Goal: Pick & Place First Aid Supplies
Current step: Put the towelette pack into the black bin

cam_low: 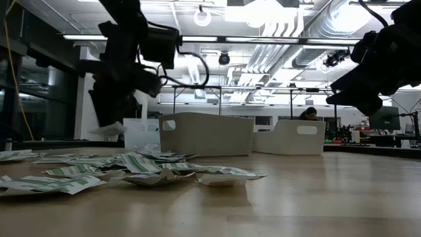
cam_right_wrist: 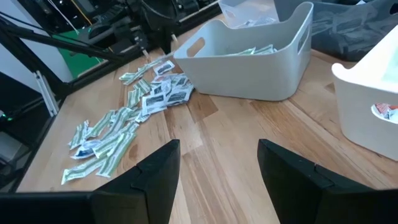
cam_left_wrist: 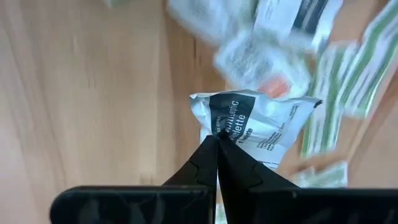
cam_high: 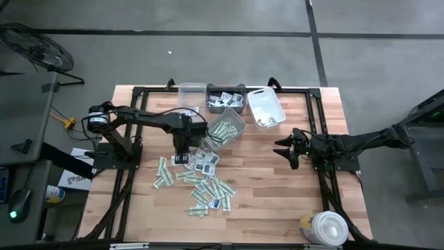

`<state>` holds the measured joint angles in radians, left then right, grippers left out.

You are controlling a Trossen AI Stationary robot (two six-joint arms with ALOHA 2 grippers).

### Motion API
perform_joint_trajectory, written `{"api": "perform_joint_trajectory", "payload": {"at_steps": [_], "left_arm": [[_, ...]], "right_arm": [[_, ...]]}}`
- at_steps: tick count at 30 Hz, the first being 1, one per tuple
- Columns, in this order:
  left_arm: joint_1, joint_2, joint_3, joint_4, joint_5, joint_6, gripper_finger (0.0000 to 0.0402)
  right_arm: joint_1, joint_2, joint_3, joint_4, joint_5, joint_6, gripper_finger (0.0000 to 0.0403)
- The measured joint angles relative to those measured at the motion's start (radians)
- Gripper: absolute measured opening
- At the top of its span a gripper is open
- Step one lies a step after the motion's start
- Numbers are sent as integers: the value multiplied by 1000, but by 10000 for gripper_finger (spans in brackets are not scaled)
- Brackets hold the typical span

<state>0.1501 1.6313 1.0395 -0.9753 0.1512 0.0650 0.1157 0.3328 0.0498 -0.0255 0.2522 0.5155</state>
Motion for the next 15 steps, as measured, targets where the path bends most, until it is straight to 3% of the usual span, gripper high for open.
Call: {"api": "perform_joint_trajectory", "payload": {"at_steps": [8, 15], "left_arm": [[0, -29, 156, -6, -10, -44, 1], [6, -32, 324, 6, -175, -27, 1]], "right_arm": [[0, 2, 0, -2, 0, 0, 208], [0, 2, 0, -1, 0, 0, 208]]}}
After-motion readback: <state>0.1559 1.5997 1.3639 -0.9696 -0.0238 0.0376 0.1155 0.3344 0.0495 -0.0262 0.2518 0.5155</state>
